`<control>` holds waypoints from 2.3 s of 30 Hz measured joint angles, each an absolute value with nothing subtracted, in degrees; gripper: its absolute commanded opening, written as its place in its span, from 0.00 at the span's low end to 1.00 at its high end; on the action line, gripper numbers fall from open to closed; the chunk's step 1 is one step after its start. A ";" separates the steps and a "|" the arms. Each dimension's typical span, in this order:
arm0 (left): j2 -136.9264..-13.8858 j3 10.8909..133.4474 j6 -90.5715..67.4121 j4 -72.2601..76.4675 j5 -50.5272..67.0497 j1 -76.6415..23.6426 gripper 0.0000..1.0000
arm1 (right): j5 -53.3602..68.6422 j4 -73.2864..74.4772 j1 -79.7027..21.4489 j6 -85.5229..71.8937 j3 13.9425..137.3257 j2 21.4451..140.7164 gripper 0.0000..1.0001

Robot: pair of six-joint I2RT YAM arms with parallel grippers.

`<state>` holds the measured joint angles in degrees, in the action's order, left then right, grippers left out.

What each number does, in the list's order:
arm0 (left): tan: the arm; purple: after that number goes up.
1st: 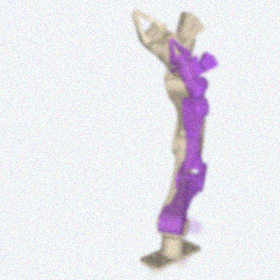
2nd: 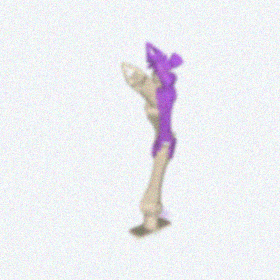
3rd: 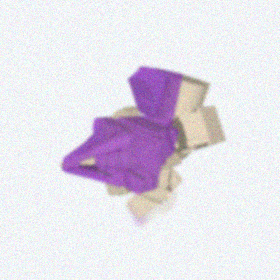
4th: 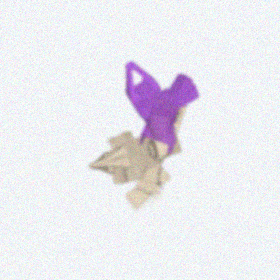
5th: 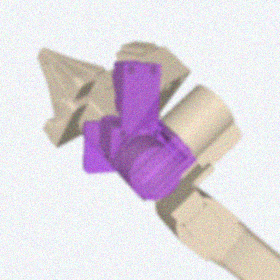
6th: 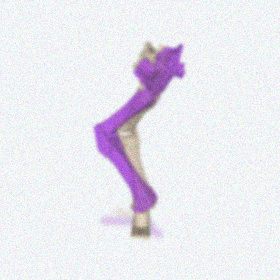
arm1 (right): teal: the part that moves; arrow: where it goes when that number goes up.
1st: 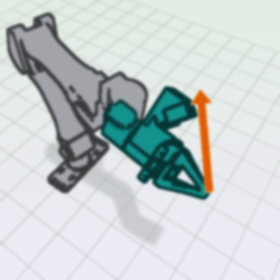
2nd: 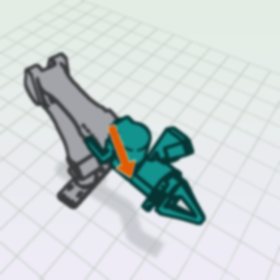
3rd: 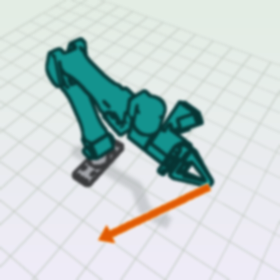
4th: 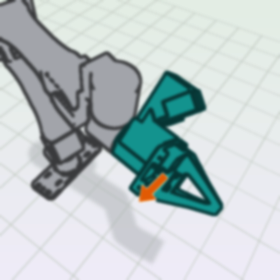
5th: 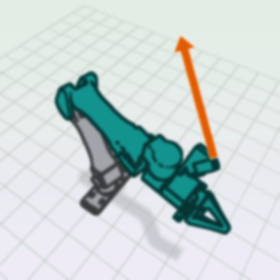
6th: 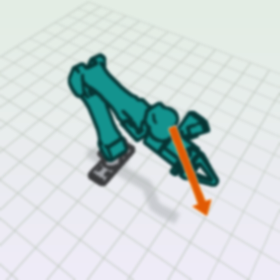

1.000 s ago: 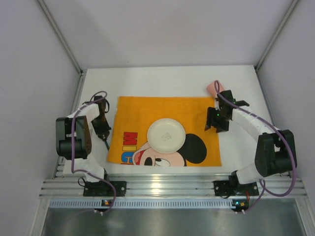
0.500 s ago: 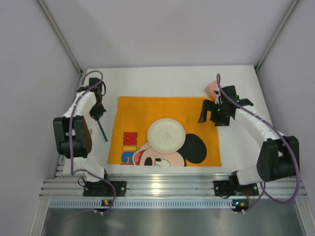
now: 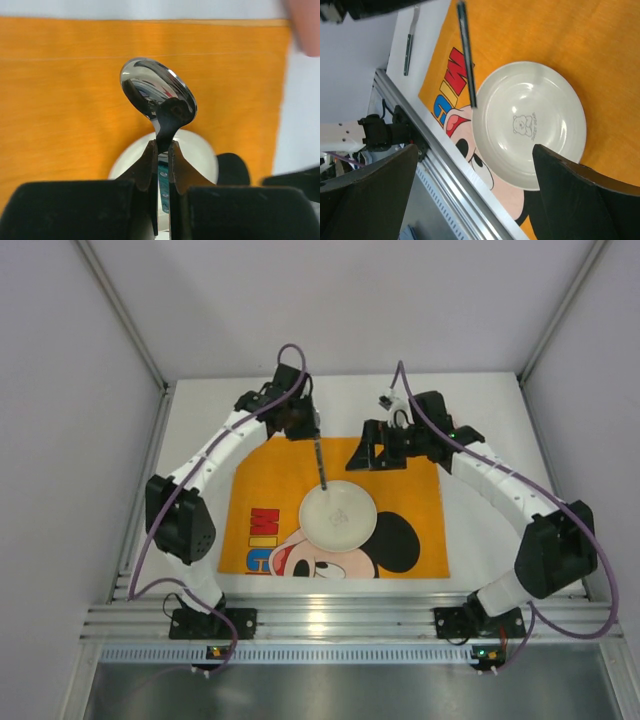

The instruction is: Set the dinner table for one person

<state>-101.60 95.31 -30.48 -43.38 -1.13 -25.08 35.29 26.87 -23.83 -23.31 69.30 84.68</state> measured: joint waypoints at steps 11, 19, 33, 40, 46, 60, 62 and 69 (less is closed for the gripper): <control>-109.67 107.00 -37.69 -38.26 9.80 -33.93 0.00 | 32.56 24.01 -26.22 -23.79 71.66 92.07 0.51; -110.78 107.53 -39.13 -37.32 11.14 -35.46 0.44 | 29.87 20.95 -26.46 -23.11 68.99 91.18 0.00; -97.38 81.82 -32.21 -41.98 0.71 -18.76 0.79 | 22.74 30.85 -22.15 -22.98 64.93 86.72 0.00; -91.72 71.37 -28.27 -47.35 -8.14 -3.68 0.78 | 22.04 36.95 -20.80 -23.44 56.86 88.01 0.00; -91.35 70.06 -25.89 -50.15 -11.88 2.79 0.78 | 22.35 38.06 -19.97 -24.62 53.89 93.34 0.00; -89.27 68.31 -22.39 -51.53 -16.03 8.12 0.78 | 22.94 39.00 -19.97 -26.04 51.77 94.48 0.47; -89.27 67.94 -22.35 -51.55 -16.53 8.12 0.78 | 22.04 40.49 -19.94 -25.80 51.88 94.06 0.47; -89.23 65.30 -22.24 -51.40 -19.05 8.71 0.78 | 17.85 48.36 -19.94 -23.88 58.17 91.11 0.49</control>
